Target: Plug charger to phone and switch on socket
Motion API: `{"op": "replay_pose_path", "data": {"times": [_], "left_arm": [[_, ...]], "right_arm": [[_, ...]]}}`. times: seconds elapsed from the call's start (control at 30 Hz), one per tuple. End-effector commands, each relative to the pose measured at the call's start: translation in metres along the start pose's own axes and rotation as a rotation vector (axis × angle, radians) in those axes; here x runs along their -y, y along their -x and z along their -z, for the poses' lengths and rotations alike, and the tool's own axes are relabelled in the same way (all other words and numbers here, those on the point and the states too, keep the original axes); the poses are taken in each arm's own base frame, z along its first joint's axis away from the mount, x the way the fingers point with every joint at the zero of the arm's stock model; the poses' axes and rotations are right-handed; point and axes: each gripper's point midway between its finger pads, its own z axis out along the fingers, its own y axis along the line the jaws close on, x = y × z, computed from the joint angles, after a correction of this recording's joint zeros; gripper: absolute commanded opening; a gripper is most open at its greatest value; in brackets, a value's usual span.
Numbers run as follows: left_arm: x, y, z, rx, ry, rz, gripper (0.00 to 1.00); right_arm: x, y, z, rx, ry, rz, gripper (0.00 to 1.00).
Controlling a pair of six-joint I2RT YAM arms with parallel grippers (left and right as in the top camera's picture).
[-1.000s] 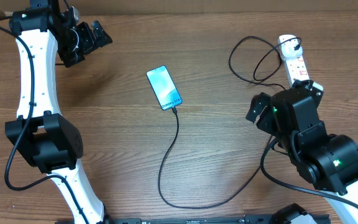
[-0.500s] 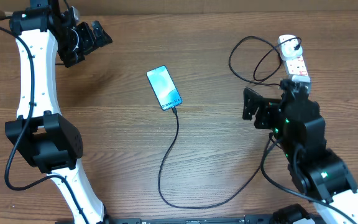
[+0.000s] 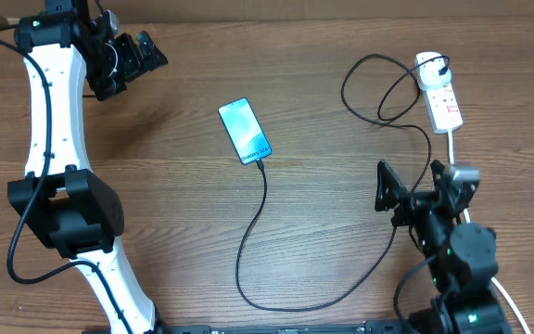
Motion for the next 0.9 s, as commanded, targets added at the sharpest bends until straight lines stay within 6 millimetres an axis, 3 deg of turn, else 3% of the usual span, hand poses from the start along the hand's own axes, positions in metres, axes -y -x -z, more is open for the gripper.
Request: {"op": "replay_pose_path", "data": {"times": [0.0, 0.47, 0.87], "left_arm": [[0.003, 0.000, 0.006, 0.014, 0.001, -0.028, 1.00], [0.003, 0.000, 0.006, 0.014, 0.001, -0.028, 1.00], [0.003, 0.000, 0.006, 0.015, 0.002, -0.028, 0.99]], "right_arm": [[0.002, -0.016, 0.005, 0.036, 0.027, 0.021, 1.00], [0.024, -0.026, 0.023, 0.183, 0.000, 0.012, 1.00], [0.017, -0.027, 0.022, 0.226, 0.051, 0.092, 1.00]]}}
